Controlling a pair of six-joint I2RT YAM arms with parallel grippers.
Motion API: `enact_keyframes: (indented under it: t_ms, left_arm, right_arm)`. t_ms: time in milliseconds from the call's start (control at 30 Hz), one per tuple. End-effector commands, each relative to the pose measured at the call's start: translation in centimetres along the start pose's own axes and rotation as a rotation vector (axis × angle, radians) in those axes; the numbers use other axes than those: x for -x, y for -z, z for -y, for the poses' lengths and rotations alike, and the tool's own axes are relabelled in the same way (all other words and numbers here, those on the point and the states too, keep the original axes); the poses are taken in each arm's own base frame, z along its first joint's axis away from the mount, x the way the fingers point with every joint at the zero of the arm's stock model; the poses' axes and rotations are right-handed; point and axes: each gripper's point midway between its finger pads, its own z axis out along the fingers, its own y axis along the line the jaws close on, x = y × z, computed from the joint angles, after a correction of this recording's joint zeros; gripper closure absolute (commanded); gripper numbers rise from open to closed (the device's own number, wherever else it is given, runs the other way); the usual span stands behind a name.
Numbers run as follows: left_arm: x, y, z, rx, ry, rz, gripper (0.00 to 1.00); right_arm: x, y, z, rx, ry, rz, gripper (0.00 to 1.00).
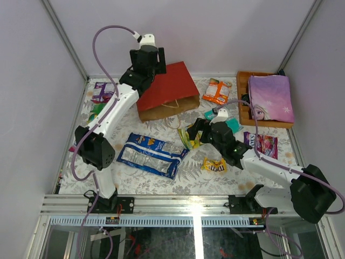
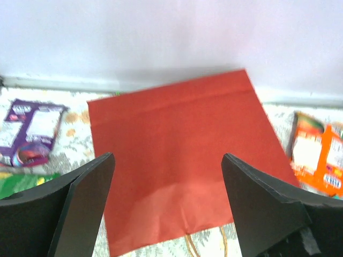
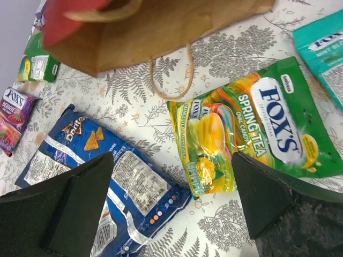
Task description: Take the snacks out of the paper bag
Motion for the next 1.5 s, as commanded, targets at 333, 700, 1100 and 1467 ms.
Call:
enact_keyframes:
  t_ms: [333,700,1100,1467]
  left_arm:
    - [1.3,0.1,-1.8,0.016,-0.020,0.006,0.16]
    - [-4.3,1.6,-5.9,-0.013,0.112,-0.079,0.14]
    - [-7.4,3.4,-8.5,-0.050,0.200,-0.085,0.13]
    - [-8.3,3.4,-10.5,-0.052,0.234,-0.080,0.13]
  right_arm:
    - [1.7,-7.1,-5.3,0.149,-0.046,-0.043,0.01]
    - [-0.9,-15.7,-2.6,0.074,-0.109,-0.120,0.20]
    - [-1.6,-20.1,0.5,-0.138,0.071,-0.205,0.39]
    - [-3.5,-19.9,3.4,-0.271,0.298,-0.282,0.46]
